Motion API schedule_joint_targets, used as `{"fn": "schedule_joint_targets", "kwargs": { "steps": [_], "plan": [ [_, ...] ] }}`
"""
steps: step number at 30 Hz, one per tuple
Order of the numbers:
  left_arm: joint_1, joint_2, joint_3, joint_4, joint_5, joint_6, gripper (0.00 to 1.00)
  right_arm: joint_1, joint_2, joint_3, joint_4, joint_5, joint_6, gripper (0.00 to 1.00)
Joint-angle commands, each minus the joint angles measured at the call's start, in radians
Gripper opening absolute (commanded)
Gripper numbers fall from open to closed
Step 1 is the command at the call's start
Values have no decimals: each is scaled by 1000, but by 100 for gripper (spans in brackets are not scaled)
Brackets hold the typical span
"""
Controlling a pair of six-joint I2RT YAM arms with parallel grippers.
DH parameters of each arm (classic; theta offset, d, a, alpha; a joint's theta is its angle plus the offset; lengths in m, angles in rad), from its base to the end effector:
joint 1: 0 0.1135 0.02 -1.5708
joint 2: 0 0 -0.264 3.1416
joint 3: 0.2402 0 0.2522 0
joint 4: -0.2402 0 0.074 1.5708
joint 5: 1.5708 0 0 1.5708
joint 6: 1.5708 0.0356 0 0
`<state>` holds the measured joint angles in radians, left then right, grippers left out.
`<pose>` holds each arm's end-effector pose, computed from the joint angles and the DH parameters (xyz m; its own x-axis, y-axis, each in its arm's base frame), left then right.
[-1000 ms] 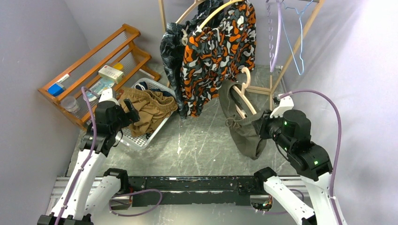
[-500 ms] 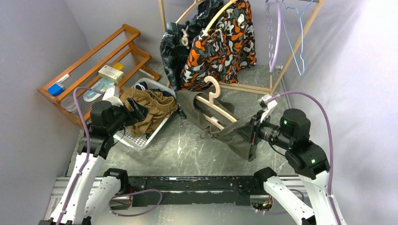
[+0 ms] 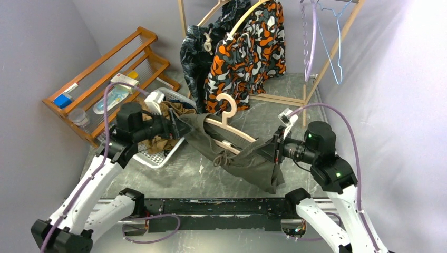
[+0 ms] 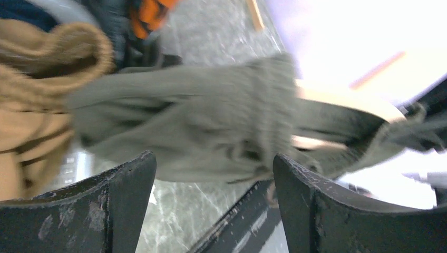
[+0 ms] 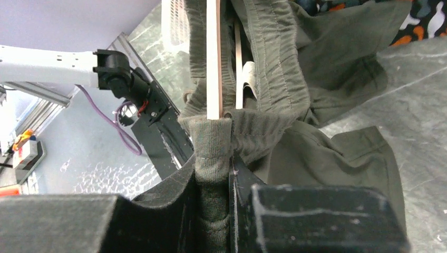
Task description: Remove the shorts from the hanger
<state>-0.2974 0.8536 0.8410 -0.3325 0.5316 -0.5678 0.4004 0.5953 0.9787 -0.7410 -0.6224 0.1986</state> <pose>0.1770 -0.0731 0.3340 -0.6538 -0.2845 -0.7012 0.4236 0.6303 -0.6506 0.0864 0.0591 0.3728 -0.4777 -0.0281 -0.8781 -0.7399 0.5518 0.3849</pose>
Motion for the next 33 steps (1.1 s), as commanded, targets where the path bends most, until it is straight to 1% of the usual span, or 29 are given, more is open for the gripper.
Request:
{"fn": "schedule_joint_targets", "kwargs": {
  "steps": [1,4,6,8,9,10,11,13,15,16,18,21,25,26,27,28,29,31,32,33],
  "plan": [
    [-192,5,67,-33,-160,51,86,0,38,-2,108,-48,20,0],
    [-273,27,81,-1,-219,32,84,1,62,8,93,-72,24,0],
    [-335,65,107,-3,-285,30,83,0,68,12,86,-90,29,0],
    [-375,113,146,-78,-428,7,79,0,67,15,77,-104,25,0],
    [-388,137,168,-131,-554,-13,77,0,64,15,70,-106,21,0],
    [-396,163,188,-188,-632,-30,76,0,58,13,68,-108,19,0],
    [-400,182,207,-228,-678,-35,75,0,53,10,65,-113,16,0],
    [-407,207,229,-256,-724,-32,75,0,45,7,55,-143,6,0],
    [-409,219,231,-229,-718,-24,74,0,44,6,43,-178,-4,0],
    [-408,225,231,-214,-707,-21,71,0,42,3,39,-188,-8,0],
    [-411,242,229,-191,-687,-26,64,1,43,-6,32,-200,-16,0],
    [-414,266,216,-161,-650,-26,46,0,50,-24,14,-212,-34,0],
    [-414,286,187,-117,-559,-7,15,0,58,-67,-15,-181,-52,0],
    [-414,284,175,-102,-541,-2,8,0,64,-79,-20,-160,-55,0],
    [-413,282,163,-89,-529,-4,7,0,72,-89,-27,-122,-53,0],
    [-415,278,153,-76,-521,-4,7,0,86,-99,-41,-84,-50,4],
    [-415,273,144,-69,-515,-5,7,0,112,-109,-52,-52,-49,15],
    [-417,262,129,-65,-517,-8,7,0,170,-126,-73,5,-40,33],
    [-416,258,122,-66,-523,-9,7,0,199,-131,-81,10,-42,43],
    [-416,254,116,-69,-528,-9,7,0,225,-132,-82,12,-40,50]
  ]
}}
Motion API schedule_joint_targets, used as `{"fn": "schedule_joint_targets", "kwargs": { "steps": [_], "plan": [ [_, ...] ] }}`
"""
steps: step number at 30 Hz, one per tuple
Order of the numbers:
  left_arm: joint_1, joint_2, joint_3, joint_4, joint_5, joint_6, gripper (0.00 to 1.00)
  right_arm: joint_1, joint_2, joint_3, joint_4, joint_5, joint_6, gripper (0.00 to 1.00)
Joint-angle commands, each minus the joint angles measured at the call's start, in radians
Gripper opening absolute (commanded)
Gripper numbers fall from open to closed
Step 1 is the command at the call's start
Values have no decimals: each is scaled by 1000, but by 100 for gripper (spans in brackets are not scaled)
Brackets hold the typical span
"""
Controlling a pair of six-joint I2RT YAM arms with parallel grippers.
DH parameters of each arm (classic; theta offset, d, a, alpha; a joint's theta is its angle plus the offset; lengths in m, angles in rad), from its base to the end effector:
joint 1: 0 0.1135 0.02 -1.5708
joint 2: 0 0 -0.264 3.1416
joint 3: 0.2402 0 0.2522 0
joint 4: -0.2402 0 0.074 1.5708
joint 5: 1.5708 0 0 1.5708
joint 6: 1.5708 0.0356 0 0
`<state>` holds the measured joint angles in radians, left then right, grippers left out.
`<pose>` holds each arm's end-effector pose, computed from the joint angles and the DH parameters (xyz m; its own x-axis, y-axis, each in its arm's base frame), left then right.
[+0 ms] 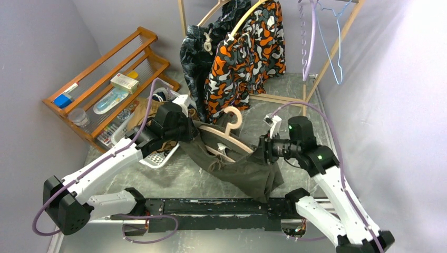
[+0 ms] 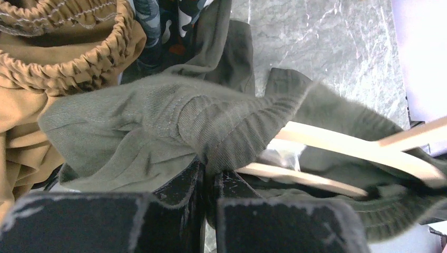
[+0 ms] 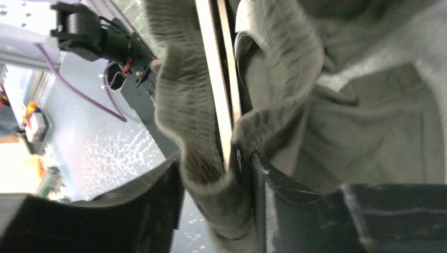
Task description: Remove the shorts from the hanger
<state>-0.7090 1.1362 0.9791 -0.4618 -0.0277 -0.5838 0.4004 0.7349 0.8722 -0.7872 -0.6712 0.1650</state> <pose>0.1900 -0.1617 0.3103 -0.7167 -0.1111 -0.6885 0.2860 0.8535 -0.4356 0.1200 0.0748 0.3218 -0.6747 -0.1459 -0.7235 -0.6593 0.5597 0.5020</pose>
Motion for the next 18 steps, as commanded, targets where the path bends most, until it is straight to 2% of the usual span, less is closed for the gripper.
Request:
{"fn": "schedule_joint_targets", "kwargs": {
  "steps": [1,4,9,13,18],
  "plan": [
    [-5,-30,-26,56,27,6,7,0,109,-26,-33,64,-2,56],
    [-5,-30,-34,32,19,1,7,1,151,-8,3,92,29,64],
    [-7,-46,-62,35,11,-15,7,0,129,-63,198,60,111,79],
    [-7,-46,-61,33,19,-18,7,2,82,-173,410,59,205,82],
    [-7,-45,-60,25,27,-20,7,1,59,-216,442,374,356,82]
  ]
}}
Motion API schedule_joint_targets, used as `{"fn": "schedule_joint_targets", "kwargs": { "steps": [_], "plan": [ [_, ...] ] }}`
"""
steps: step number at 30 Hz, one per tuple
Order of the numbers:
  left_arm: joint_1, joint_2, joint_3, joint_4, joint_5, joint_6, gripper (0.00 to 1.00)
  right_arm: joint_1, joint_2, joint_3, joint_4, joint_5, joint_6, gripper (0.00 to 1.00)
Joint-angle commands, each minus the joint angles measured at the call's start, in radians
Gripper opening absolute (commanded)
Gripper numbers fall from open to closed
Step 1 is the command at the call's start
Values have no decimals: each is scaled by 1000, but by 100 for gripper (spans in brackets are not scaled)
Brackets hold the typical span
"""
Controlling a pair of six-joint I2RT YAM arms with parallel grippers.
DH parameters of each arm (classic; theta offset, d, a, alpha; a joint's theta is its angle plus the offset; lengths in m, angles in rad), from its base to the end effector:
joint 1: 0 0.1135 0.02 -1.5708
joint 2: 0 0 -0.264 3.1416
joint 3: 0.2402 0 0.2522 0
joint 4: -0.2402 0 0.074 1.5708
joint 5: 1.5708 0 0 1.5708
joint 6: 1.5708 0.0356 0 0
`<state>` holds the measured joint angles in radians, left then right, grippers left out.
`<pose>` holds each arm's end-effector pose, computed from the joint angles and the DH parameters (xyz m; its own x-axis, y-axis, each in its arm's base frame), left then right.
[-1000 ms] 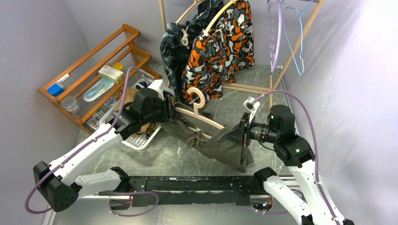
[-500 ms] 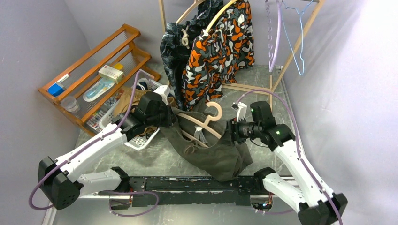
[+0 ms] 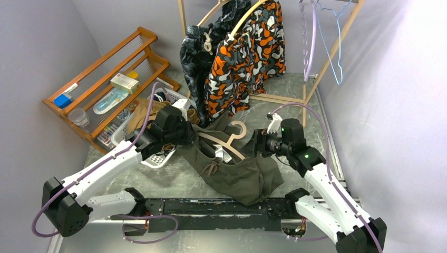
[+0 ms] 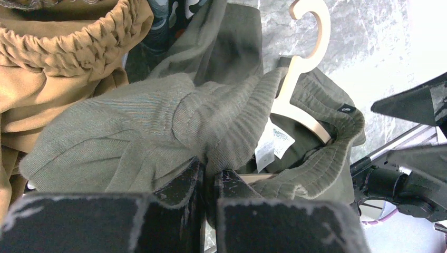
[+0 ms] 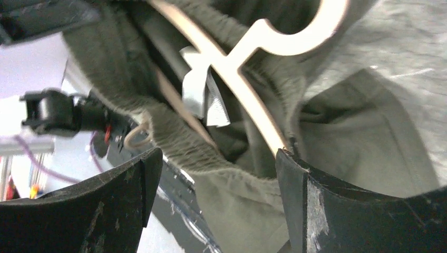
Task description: Remove the shorts from the hanger
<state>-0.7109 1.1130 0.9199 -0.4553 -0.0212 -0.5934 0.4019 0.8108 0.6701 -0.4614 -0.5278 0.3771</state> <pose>0.1843 -0.1577 0.2960 -0.7370 -0.1031 -0.6680 0.2743 0.8576 -0.4351 0.1544 0.0851 0.2706 -0.7497 0.0270 -0.6612 -0.4774 0.6698 0.5687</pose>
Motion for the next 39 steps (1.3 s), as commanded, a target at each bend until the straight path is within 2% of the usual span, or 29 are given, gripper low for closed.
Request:
{"fn": "schedule_joint_targets", "kwargs": {
  "steps": [1,3,9,14,18,20,22,24,30,31,37,39],
  "plan": [
    [-4,-24,-5,23,22,-12,7,-1,-7,-19,121,284,190,82],
    [-5,-28,-14,33,27,-10,7,-1,23,-40,150,365,292,82],
    [-6,-21,-1,24,45,-6,7,-1,193,-142,524,289,495,82],
    [-9,-23,3,24,54,-15,7,-3,366,-121,716,318,546,82],
    [-14,-30,-2,25,47,-26,7,-3,483,-126,899,212,588,80],
    [-15,-29,0,26,46,-29,7,-2,533,-125,937,172,612,73],
    [-16,-27,6,24,46,-31,7,-3,544,-137,997,145,604,54],
    [-18,-28,8,20,39,-31,7,-3,517,-150,1023,139,589,38],
    [-20,-47,18,-13,-24,-53,7,-1,285,-198,948,173,431,2],
    [-20,-51,21,-18,-38,-58,7,-2,243,-206,937,165,403,0],
    [-20,-67,59,-46,-129,-70,7,0,34,-192,825,73,219,0],
    [-20,-62,73,-58,-145,-68,7,0,-25,-181,789,-5,126,0]
  ]
}}
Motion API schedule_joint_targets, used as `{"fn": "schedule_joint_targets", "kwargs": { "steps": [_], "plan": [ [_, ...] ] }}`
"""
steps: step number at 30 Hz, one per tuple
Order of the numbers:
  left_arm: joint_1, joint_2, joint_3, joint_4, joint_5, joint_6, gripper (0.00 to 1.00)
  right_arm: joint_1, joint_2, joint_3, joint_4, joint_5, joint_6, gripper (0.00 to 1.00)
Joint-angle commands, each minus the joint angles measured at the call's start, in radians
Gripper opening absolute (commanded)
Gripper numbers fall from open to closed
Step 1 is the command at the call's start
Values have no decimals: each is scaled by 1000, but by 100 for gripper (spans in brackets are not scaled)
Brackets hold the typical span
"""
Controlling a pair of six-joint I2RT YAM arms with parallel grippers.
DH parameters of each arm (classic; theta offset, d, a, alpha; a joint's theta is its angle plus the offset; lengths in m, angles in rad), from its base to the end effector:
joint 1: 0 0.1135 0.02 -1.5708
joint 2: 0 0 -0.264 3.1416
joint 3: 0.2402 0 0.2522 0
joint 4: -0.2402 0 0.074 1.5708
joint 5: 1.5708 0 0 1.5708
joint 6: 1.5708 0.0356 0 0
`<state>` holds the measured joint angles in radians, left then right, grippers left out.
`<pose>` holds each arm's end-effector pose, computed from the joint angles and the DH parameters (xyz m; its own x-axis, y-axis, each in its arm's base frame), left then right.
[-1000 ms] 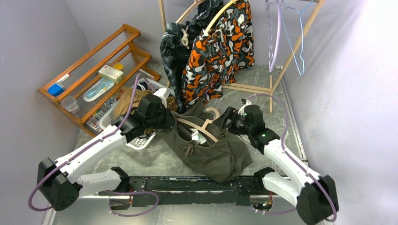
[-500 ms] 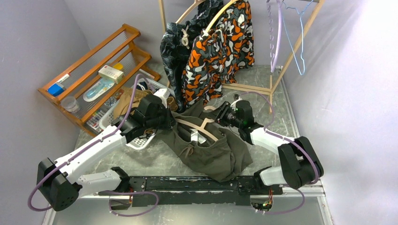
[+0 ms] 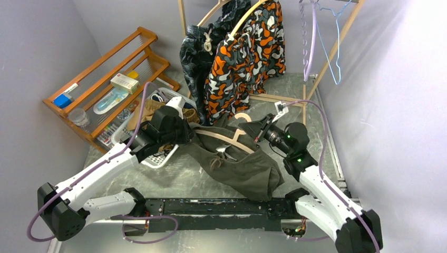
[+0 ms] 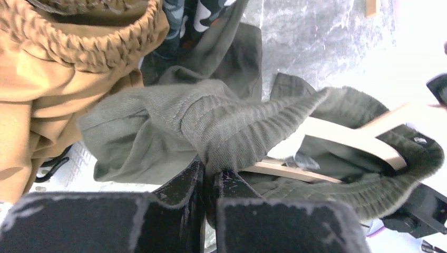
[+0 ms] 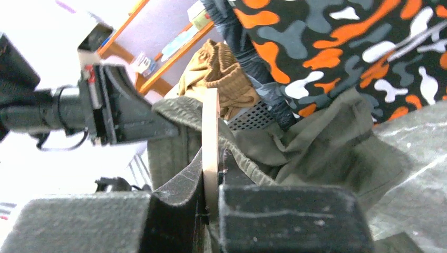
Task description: Remove the shorts from the hanger
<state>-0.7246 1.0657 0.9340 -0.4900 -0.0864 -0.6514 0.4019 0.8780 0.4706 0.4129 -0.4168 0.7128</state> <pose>0.1757 -0.1514 0.3081 -0.7153 -0.1735 -0.6769 0.2190 0.8643 -0.4529 0.1845 0.0941 0.2753 -0.4737 0.4484 -0.7580 -0.5558 0.5154 0.6523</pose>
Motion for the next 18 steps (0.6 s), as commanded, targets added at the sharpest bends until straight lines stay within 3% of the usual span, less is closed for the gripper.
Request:
{"fn": "schedule_joint_targets", "kwargs": {
  "steps": [1,6,11,18],
  "plan": [
    [-6,-10,70,-34,-93,-9,7,0,-118,24,-105,-153,-250,0],
    [-6,27,112,-110,-156,-15,7,1,-269,22,-197,-291,-397,0],
    [-5,51,125,-158,-205,-44,8,0,-432,9,-306,-255,-483,0],
    [-4,51,146,-215,-288,-76,10,0,-566,44,-534,-321,-611,0]
  ]
}}
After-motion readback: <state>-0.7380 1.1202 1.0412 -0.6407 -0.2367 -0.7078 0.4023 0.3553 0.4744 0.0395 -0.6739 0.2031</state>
